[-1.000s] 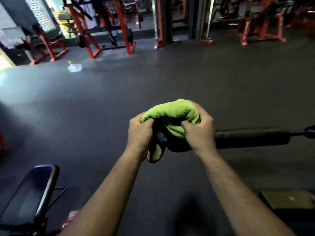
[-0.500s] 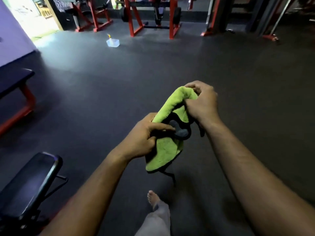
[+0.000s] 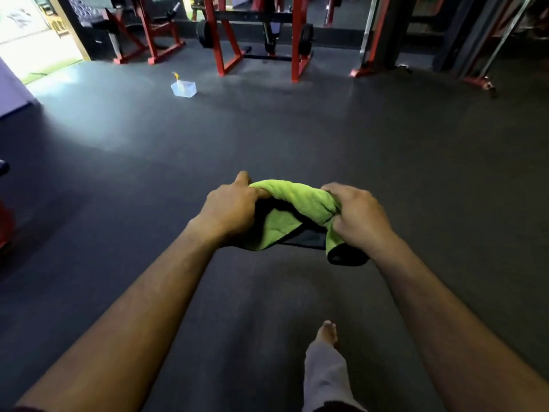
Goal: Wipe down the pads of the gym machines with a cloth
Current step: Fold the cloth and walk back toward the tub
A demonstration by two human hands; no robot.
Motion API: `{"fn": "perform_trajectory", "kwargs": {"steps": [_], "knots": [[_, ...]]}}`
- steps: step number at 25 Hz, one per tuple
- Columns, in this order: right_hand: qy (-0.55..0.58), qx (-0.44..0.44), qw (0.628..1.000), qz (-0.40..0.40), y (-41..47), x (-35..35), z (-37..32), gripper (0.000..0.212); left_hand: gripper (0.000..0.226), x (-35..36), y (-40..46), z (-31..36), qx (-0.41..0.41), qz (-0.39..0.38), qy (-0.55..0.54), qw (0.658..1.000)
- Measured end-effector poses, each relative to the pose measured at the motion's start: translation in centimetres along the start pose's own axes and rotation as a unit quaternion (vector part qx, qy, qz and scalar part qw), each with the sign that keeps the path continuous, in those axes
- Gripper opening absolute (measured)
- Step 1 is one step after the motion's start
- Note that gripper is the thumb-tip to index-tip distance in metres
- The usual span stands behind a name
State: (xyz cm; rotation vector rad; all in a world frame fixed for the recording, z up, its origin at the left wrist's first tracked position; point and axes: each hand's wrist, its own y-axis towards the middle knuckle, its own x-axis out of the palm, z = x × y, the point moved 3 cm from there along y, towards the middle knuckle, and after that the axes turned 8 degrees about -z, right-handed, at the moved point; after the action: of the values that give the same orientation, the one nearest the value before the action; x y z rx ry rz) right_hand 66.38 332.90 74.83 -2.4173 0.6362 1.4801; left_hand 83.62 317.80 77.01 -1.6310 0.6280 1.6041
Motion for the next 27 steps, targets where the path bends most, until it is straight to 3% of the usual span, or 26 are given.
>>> {"fn": "perform_trajectory", "kwargs": {"steps": [5, 8, 10, 13, 14, 18, 22, 25, 27], "knots": [[-0.054, -0.047, 0.997, -0.013, 19.1, 0.3, 3.3, 0.059, 0.061, -2.4, 18.1, -2.4, -0.010, -0.008, 0.054, 0.998], [-0.124, -0.070, 0.987, 0.080, 29.7, -0.2, 3.4, 0.053, 0.064, -4.3, 27.3, -4.2, -0.061, 0.009, -0.023, 0.998], [-0.137, -0.099, 0.977, 0.131, 36.5, -0.5, 3.0, 0.066, 0.065, -5.9, 32.9, -6.1, -0.077, 0.019, -0.078, 0.994], [-0.158, -0.114, 0.973, 0.127, 46.7, 0.5, 2.0, 0.091, 0.065, -7.9, 40.8, -9.2, -0.040, 0.017, -0.106, 0.993], [-0.155, -0.107, 0.975, 0.118, 50.7, 1.2, 1.7, 0.091, 0.064, -8.5, 43.9, -10.7, -0.032, 0.018, -0.101, 0.994], [-0.052, -0.061, 0.996, 0.025, 67.3, 3.4, 0.8, 0.049, 0.061, -10.5, 57.5, -18.5, -0.071, 0.058, -0.107, 0.990], [-0.048, 0.012, 0.997, -0.052, 81.0, 4.3, -0.4, 0.035, 0.050, -11.7, 70.5, -26.1, -0.099, 0.069, -0.103, 0.987], [-0.007, 0.069, 0.996, -0.050, 92.0, 4.0, -1.8, 0.025, 0.041, -12.9, 80.3, -31.4, -0.117, 0.079, -0.132, 0.981], [0.023, 0.046, 0.998, -0.044, 97.8, 4.6, -2.7, 0.021, 0.036, -13.6, 86.7, -34.4, -0.133, 0.059, -0.192, 0.970]]}}
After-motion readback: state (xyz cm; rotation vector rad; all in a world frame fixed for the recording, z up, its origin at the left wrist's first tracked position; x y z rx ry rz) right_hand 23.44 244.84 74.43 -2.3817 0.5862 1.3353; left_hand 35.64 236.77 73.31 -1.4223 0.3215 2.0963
